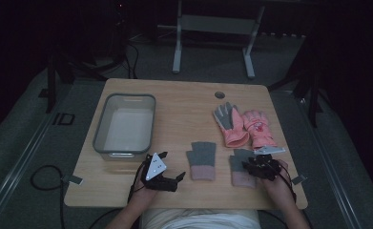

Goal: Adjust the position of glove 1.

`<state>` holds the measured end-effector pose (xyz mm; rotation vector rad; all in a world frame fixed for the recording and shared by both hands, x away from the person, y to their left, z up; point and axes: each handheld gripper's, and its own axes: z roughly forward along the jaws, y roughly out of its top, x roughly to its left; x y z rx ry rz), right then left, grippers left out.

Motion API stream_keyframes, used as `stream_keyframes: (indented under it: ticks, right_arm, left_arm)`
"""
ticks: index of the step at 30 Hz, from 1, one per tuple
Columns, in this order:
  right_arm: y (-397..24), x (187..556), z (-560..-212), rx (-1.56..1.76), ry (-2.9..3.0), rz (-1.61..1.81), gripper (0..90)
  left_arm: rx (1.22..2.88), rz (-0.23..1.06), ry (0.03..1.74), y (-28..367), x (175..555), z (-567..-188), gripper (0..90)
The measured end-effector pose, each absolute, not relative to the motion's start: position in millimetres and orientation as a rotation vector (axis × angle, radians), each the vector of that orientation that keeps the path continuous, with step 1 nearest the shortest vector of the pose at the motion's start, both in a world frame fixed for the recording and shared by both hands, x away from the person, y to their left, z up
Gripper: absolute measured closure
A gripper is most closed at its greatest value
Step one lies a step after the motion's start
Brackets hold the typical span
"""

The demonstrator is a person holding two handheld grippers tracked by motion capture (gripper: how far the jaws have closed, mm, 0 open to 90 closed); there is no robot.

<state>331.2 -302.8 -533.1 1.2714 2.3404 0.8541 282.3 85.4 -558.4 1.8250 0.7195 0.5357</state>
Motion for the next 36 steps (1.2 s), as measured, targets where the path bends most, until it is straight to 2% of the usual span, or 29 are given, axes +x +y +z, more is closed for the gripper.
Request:
stream_keyframes:
  ticks: [6, 11, 13, 20, 30, 36]
  right_arm:
    - [-304, 328, -542, 1.254, 2.326, 0.848, 62.5]
    - [-302, 328, -542, 1.27, 2.327, 0.853, 81.7]
    - [-299, 327, -542, 1.258, 2.316, 0.835, 83.9]
    - [-301, 322, -533, 1.311, 2.279, 0.901, 86.0]
    - [-287, 317, -469, 1.218, 2.217, 1.117, 86.2]
    - [-262, 326, -451, 1.172, 2.226, 1.186, 86.1]
  left_arm:
    - [1.827, 0.536, 0.718, 85, 282, -558, 2.0]
    - [1.827, 0.534, 0.718, 85, 282, -558, 2.0]
    - [1.826, 0.535, 0.719, 85, 282, -558, 2.0]
    - [1.817, 0.529, 0.726, 86, 283, -559, 2.0]
    - [1.816, 0.529, 0.724, 86, 283, -559, 2.0]
    - [1.808, 0.521, 0.724, 87, 283, -559, 2.0]
